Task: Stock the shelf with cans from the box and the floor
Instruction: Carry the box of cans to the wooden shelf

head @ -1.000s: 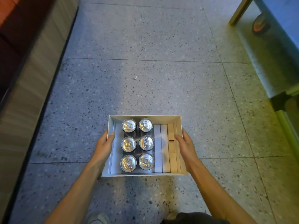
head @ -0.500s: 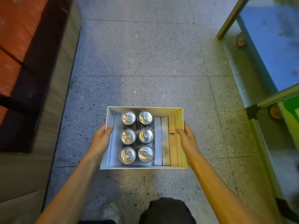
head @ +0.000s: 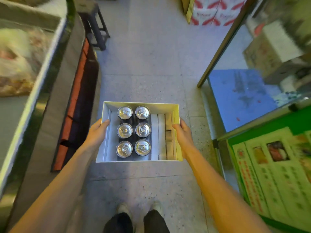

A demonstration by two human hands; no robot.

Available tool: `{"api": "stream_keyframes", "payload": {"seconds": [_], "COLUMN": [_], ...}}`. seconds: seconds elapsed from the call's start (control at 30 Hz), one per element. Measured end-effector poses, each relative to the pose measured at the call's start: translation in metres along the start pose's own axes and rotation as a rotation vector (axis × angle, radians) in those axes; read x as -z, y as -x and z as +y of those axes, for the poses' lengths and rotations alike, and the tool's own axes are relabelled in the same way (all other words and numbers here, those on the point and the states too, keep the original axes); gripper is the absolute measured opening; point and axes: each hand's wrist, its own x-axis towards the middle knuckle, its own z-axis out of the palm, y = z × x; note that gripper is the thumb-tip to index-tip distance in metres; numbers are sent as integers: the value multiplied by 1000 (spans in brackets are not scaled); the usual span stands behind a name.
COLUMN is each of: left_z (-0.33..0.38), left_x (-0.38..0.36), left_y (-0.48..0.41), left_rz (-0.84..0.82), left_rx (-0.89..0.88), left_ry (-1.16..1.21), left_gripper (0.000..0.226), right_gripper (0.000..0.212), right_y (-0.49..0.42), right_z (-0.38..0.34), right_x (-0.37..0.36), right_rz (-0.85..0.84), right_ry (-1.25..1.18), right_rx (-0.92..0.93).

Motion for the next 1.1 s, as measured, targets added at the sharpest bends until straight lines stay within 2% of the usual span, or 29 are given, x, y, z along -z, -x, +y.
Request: {"api": "stream_keyframes", "payload": {"seconds": [0.2,0.3,0.43,0.7,0.97,1.1], "left_z": [108,138,164,220,337,396], "left_x": [10,5,-1,-4,2,-5], "left_y": [28,22,-11,-148,-304,-386], "left_rz": [24,29,7,-37,-69,-71], "left_rx": [-28,-14,14,46,8,-17], "left_ry": [75,134,196,195,147,158], "left_gripper": [25,24,28,27,26,24], "right_gripper": [38,33,43,40,29,31], "right_y": [7,-11,-54,-170,-310,-396], "right_z": [-125,-155,-182,-231,-328,-376], "right_x": [25,30,28,-6,-47,-62], "right_rz": [-52,-76,-91,-39,28,32], "right_ry": [56,66,113,142,98,86], "right_rx": [79,101,120,51,43,62]}}
